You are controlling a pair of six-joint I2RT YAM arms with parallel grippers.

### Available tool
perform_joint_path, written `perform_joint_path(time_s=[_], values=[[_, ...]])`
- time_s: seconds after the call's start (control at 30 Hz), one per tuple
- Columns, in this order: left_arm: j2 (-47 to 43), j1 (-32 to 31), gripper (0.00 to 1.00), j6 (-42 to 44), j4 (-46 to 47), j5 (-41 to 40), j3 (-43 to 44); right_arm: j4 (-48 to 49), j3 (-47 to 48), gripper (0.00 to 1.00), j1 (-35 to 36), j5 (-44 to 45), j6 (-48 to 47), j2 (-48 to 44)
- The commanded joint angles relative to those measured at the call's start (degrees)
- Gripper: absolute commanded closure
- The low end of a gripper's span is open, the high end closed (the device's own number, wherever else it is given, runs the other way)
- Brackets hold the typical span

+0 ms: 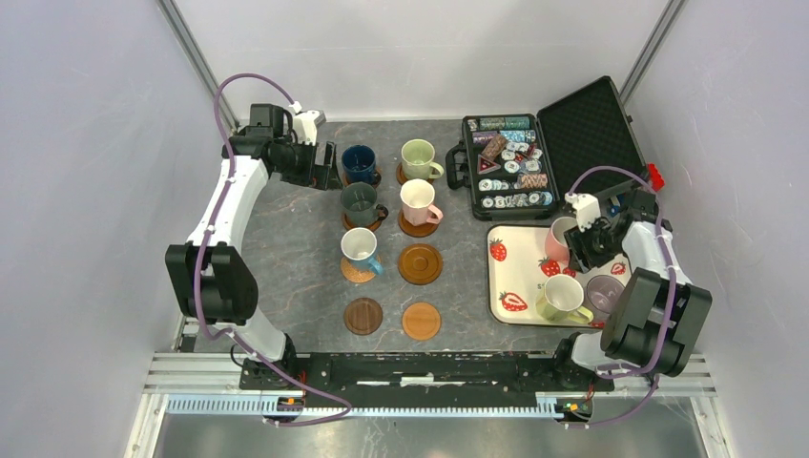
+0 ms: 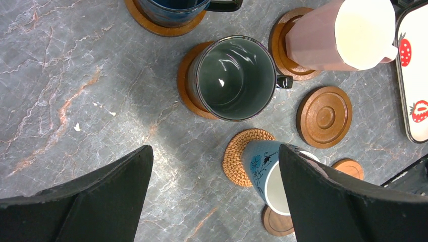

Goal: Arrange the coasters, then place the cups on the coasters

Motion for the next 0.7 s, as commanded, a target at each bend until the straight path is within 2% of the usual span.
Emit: perform_joint_path(time_s=[0.0,0.1,0.2,0.33,0.37,0.53,0.67], values=[[0.3,-0.3,0.00,-1.8,1.7,0.1,2.1,6.6,0.5,0.47,0.2,0.2,2.7,0.1],[0.6,-0.3,0.00,-1.9,1.7,0.4,2.2,7.1,1.1,0.56,0.2,-0.2,2.1,0.4],[0.4,-0.4,0.00,-1.8,1.7,0.2,2.2,4.7,2.5,0.71,0.2,-1.0,-0.1,0.2],[-0.2,-0.3,0.00,-1.7,1.7,0.1,1.9,1.6,5.4,0.98,0.3,-2.1,-1.9,-1.2],[-0.3,-0.3,0.00,-1.7,1.7,0.0,1.9,0.7,6.6,1.00,0.5,-2.6,-2.0,-1.6],[-1.5,-0.3,0.00,-2.1,2.8,0.0,0.7,-2.3,12.7,1.00,2.6,-4.4,0.6,-3.7],[-2.9,-0.3,0.00,-3.0,3.3,-0.1,0.0,-1.3,16.2,1.00,7.3,-4.4,7.5,-6.4]])
